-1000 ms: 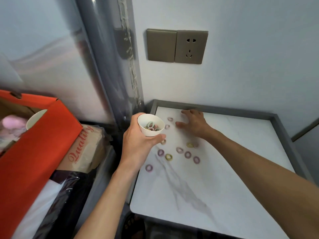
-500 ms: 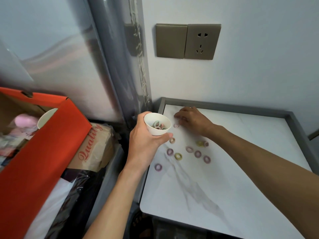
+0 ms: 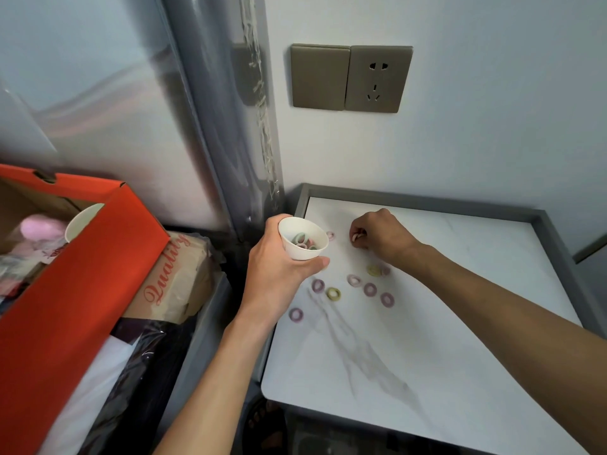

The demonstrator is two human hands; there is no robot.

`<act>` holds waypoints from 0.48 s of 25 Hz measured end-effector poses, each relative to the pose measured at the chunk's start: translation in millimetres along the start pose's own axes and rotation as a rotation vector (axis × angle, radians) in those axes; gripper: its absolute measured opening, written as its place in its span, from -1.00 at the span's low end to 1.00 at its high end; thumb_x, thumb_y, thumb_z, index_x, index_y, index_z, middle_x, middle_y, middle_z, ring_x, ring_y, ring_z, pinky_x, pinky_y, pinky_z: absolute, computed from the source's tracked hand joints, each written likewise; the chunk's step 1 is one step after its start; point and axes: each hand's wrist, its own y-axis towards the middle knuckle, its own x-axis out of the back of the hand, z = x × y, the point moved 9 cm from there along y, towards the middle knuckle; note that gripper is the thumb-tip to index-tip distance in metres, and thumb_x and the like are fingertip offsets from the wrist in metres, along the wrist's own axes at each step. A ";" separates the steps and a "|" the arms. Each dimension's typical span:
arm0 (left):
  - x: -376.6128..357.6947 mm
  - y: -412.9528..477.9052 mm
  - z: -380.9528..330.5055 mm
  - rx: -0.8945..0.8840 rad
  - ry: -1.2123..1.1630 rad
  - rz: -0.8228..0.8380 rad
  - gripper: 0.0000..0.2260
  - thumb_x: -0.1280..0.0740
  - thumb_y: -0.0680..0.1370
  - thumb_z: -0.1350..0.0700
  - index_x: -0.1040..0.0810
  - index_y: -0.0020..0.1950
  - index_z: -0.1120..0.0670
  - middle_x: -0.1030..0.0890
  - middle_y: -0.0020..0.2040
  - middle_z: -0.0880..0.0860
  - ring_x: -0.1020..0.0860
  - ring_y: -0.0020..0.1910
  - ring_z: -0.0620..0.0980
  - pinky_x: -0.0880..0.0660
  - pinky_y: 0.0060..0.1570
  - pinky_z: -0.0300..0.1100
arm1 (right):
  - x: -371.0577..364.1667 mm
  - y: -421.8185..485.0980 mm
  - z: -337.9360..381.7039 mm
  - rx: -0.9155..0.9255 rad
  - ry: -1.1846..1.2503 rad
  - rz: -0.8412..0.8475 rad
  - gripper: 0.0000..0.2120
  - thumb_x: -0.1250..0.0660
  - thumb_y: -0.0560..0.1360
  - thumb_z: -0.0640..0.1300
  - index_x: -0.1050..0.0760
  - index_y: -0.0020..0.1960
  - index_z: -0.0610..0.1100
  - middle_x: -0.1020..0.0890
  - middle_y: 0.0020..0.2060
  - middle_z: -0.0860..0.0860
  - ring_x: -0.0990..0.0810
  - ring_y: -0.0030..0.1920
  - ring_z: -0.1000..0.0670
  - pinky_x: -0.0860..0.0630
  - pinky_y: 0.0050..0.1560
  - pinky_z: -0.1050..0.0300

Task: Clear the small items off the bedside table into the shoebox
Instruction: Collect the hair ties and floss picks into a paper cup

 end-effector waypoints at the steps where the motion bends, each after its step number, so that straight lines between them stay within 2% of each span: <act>1: -1.7 -0.3 0.2 -0.002 0.006 0.009 -0.38 -0.65 0.22 0.10 -0.46 0.18 -0.12 -0.62 -0.03 -0.15 -0.57 -0.09 -0.30 -0.49 -0.19 -0.41 | 5.5 -3.7 3.6 -0.013 0.059 -0.007 -0.87 -0.37 0.44 -0.36 -0.65 -0.10 -0.19 -0.68 -0.18 -0.10 -0.61 -0.21 -0.04 -0.47 -0.17 0.24; 4: -7.4 -1.3 -1.0 -0.010 0.015 0.031 -0.37 -0.67 0.21 0.08 -0.45 0.17 -0.16 -0.62 -0.05 -0.16 -0.58 -0.09 -0.28 -0.51 -0.16 -0.39 | 45.5 -18.8 26.5 0.014 0.461 -0.129 -0.91 -0.47 0.41 -0.32 -0.66 -0.19 -0.16 -0.66 -0.37 0.05 -0.60 -0.40 0.12 -0.47 -0.27 0.33; 6: -11.2 -1.7 -3.9 -0.023 0.013 0.045 -0.37 -0.66 0.21 0.09 -0.46 0.17 -0.16 -0.62 -0.06 -0.17 -0.57 -0.10 -0.29 -0.49 -0.19 -0.43 | 68.2 -28.4 58.4 0.128 0.516 -0.126 -0.89 -0.53 0.37 -0.27 -0.67 -0.20 -0.09 -0.62 -0.43 0.15 -0.55 -0.42 0.24 -0.43 -0.27 0.43; 8: -14.3 -2.9 -7.4 -0.034 -0.002 0.063 -0.38 -0.65 0.22 0.12 -0.46 0.16 -0.17 -0.62 -0.09 -0.23 -0.56 -0.12 -0.34 -0.47 -0.20 -0.46 | 69.6 -40.6 96.7 0.252 0.373 -0.014 -0.83 -0.54 0.35 -0.27 -0.70 -0.11 -0.06 -0.64 -0.37 0.21 -0.57 -0.32 0.32 -0.43 -0.20 0.49; 10: -16.6 -4.1 -9.4 -0.039 -0.020 0.077 -0.39 -0.64 0.23 0.13 -0.44 0.16 -0.19 -0.61 -0.10 -0.30 -0.56 -0.13 -0.37 -0.49 -0.20 -0.44 | 62.8 -51.9 115.2 0.299 0.352 0.091 -0.74 -0.51 0.38 -0.32 -0.69 0.04 -0.12 -0.71 -0.19 0.13 -0.63 -0.17 0.29 -0.48 -0.06 0.47; 12: -16.1 -5.8 -10.0 -0.035 -0.030 0.074 -0.38 -0.64 0.23 0.12 -0.44 0.17 -0.19 -0.62 -0.10 -0.26 -0.57 -0.14 -0.35 -0.50 -0.22 -0.43 | 72.3 -57.7 112.4 0.293 0.443 0.045 -0.76 -0.46 0.43 -0.32 -0.67 0.08 -0.13 -0.72 -0.09 0.06 -0.66 -0.07 0.23 -0.49 0.02 0.43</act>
